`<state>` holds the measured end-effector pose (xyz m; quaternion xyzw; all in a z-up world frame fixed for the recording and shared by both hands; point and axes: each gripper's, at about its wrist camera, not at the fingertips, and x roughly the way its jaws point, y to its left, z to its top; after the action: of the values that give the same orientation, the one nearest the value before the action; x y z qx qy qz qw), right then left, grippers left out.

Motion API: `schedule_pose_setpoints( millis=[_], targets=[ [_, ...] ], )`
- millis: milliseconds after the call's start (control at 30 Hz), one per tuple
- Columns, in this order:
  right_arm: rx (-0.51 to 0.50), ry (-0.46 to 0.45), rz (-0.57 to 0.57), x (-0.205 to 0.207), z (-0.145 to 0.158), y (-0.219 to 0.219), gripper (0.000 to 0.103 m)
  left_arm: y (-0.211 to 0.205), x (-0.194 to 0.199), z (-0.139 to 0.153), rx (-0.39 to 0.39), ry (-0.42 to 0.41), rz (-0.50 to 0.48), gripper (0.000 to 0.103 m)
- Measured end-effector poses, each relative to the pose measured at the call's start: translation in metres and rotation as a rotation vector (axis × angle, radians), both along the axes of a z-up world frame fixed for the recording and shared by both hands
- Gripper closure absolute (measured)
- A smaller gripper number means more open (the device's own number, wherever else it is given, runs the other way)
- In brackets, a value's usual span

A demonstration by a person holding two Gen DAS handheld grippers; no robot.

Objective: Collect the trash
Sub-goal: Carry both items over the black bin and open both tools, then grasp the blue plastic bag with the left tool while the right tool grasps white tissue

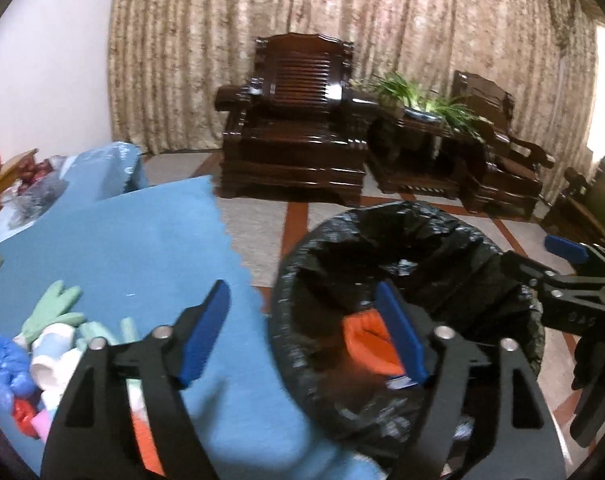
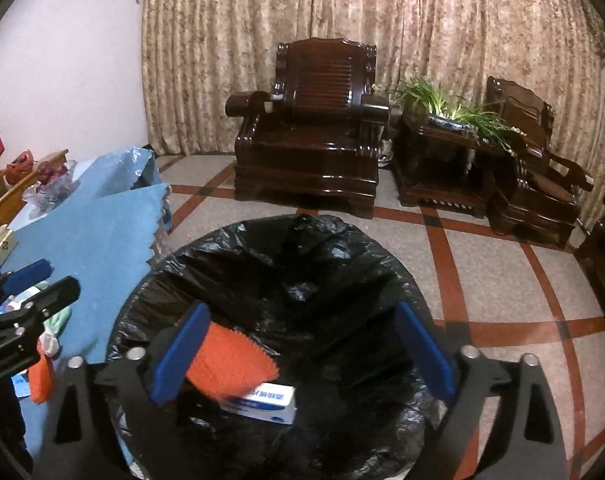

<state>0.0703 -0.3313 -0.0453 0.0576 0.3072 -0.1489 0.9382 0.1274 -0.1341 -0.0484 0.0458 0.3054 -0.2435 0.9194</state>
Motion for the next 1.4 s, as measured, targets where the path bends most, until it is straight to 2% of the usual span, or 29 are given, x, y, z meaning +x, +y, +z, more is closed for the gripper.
schedule_pose_setpoints(
  millis=[133,433,767,1000,1167,1233,1400],
  targets=[
    [0.011,-0.015,0.040,0.003,0.003,0.015,0.006,0.039,-0.004,0.006,0.011,-0.024,0.070,0.017],
    [0.027,-0.048,0.166,0.016,0.007,0.076,0.006,0.130,-0.020,0.023,0.043,-0.073,0.252,0.015],
    [0.032,-0.078,0.345,0.035,0.004,0.164,0.006,0.216,-0.035,0.024,0.069,-0.098,0.432,0.015],
    [0.020,-0.049,0.448,0.050,-0.014,0.212,0.007,0.252,-0.040,0.012,0.068,-0.083,0.516,0.015],
    [0.019,-0.004,0.506,0.057,-0.032,0.240,0.015,0.272,-0.040,-0.011,0.079,-0.031,0.562,0.015],
    [0.020,0.012,0.528,0.057,-0.039,0.248,0.023,0.274,-0.042,-0.019,0.093,-0.024,0.569,0.015],
    [0.027,0.045,0.612,0.054,-0.053,0.280,0.028,0.284,-0.046,-0.035,0.101,0.004,0.586,0.015]
  ],
)
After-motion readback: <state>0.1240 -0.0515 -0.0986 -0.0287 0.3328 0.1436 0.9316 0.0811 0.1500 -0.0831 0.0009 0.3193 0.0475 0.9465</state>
